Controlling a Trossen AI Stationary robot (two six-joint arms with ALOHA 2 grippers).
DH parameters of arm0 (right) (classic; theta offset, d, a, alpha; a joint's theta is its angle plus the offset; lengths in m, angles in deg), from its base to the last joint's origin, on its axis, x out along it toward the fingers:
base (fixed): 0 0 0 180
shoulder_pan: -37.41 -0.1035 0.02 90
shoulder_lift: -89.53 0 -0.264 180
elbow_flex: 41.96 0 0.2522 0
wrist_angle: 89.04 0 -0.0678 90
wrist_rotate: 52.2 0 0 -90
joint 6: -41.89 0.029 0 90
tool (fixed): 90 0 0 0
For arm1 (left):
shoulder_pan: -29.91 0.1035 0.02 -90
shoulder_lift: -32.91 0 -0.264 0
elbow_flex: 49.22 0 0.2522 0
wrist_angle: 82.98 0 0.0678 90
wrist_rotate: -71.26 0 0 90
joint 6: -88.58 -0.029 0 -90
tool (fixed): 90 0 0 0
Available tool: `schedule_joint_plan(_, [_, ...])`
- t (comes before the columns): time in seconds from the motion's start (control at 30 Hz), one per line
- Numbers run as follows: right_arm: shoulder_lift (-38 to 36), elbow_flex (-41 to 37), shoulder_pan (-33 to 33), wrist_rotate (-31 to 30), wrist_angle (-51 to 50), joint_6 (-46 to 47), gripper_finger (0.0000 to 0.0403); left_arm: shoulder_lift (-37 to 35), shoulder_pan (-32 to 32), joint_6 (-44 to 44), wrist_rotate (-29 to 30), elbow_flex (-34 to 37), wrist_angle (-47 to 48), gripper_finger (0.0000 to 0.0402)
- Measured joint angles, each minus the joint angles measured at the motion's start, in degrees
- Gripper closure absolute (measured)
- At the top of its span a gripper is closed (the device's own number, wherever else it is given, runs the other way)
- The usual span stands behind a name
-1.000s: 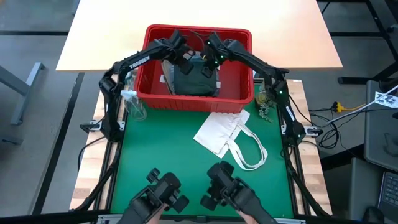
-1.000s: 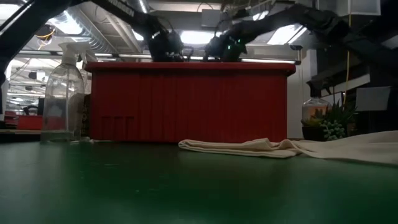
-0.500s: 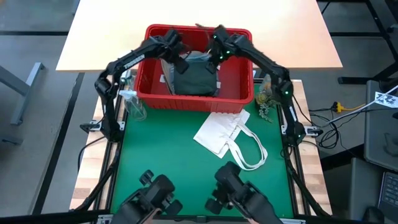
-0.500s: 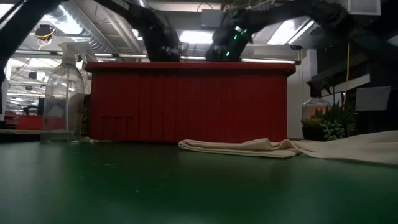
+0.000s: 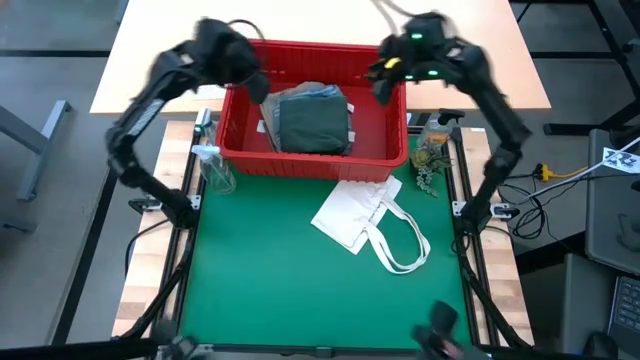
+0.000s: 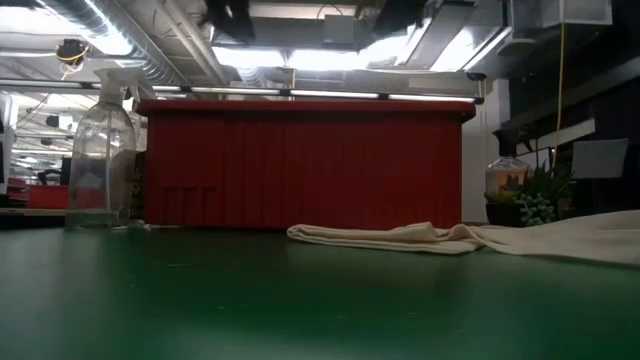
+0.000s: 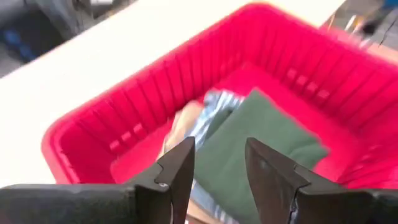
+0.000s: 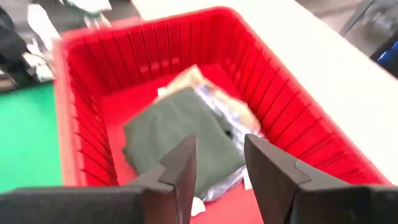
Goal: Fold Laundry from Bin
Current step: Return to Home Position
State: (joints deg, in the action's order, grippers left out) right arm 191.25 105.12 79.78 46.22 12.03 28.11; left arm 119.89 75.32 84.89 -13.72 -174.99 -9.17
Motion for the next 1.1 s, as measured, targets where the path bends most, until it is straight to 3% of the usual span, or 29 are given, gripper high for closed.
schedule_joint_plan(0.17, [-8.2, 0.0, 0.0, 0.1, -0.7, 0.4, 0.0265, -9.4, -1.8, 0.7, 0.1, 0.0, 0.0, 0.0264])
schedule_joint_plan(0.33, [-15.0, 0.0, 0.0, 0.3, -2.0, 6.1, 0.0265, -17.7, -4.0, 7.7, -0.4, 0.0, 1.2, 0.0264])
schedule_joint_plan(0.43, [-18.3, 0.0, 0.0, 3.3, -4.4, 7.2, 0.0271, -21.8, -5.4, 8.0, -1.9, 0.0, 3.5, 0.0270])
schedule_joint_plan(0.6, [-21.7, 0.0, 0.0, 12.0, -7.2, 7.2, 0.0335, -27.7, -7.5, 8.2, -4.3, 0.0, 7.0, 0.0320])
schedule_joint_plan(0.73, [-23.1, 0.0, 0.0, 13.7, -6.6, 8.0, 0.0394, -31.0, -8.8, 11.9, -4.8, 0.0, 8.6, 0.0385])
schedule_joint_plan(0.9, [-24.5, 0.0, 0.0, 14.0, -10.2, 8.2, 0.0380, -34.2, -9.9, 14.2, -7.3, 0.0, 13.9, 0.0396])
schedule_joint_plan(1.1, [-25.5, 0.0, -4.5, 16.6, -17.6, 7.6, 0.0399, -38.9, -10.0, 16.5, -12.5, 3.8, 20.3, 0.0399])
